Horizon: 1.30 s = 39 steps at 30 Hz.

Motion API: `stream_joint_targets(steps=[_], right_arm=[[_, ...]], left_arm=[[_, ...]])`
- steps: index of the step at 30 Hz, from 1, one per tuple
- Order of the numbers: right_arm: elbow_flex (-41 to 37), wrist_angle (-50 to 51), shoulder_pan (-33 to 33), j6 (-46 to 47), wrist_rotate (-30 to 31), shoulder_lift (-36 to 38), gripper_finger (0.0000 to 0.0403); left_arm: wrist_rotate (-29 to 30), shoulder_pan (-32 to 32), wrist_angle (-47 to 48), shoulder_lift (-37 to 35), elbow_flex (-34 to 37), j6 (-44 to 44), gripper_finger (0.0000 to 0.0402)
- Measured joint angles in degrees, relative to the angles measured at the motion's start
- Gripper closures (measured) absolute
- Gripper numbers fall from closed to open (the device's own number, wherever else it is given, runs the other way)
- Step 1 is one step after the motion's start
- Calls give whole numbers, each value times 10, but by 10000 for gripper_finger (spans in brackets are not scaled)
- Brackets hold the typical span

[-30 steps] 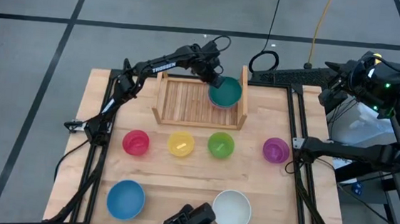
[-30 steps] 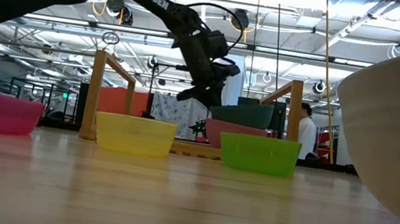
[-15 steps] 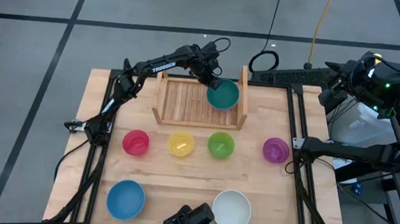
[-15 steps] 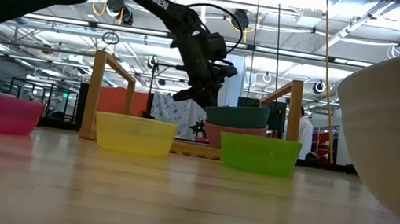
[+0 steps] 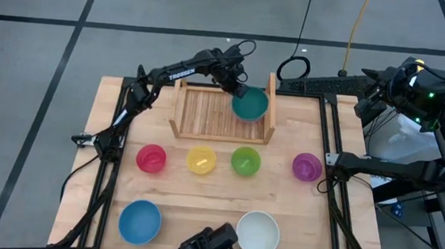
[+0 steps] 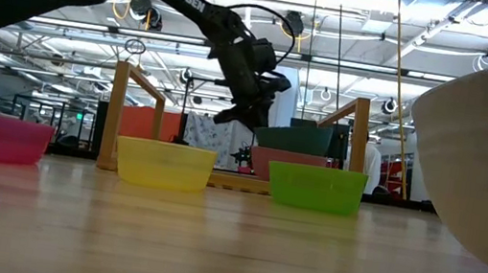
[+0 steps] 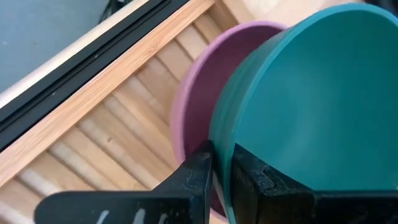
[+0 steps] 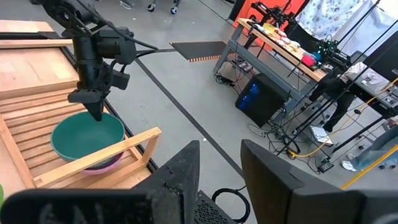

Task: Place and stack bowls onto a shelf
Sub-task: Stack the dark green bowl into the pink bowl on the shelf

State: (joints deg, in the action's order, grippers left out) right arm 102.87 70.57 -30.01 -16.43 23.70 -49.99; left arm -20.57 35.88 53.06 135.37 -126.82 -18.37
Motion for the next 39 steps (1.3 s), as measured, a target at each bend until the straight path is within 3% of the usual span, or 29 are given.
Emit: stream_joint_targets(steps=[7,15,26,39], right_arm=[[0,0,0,-10,0,0,293],[0,0,0,-10,0,0,293],[0,0,0,-14,0,0,293],[0,0,0,-14,0,0,293]], left_arm=[[-35,15,-7,-1,0,-35,359],[-36,15,-7,-1,0,-3,392],[-35,6,-6,-1,0,20,331],[-34,21,9,-5,0,-4,320]])
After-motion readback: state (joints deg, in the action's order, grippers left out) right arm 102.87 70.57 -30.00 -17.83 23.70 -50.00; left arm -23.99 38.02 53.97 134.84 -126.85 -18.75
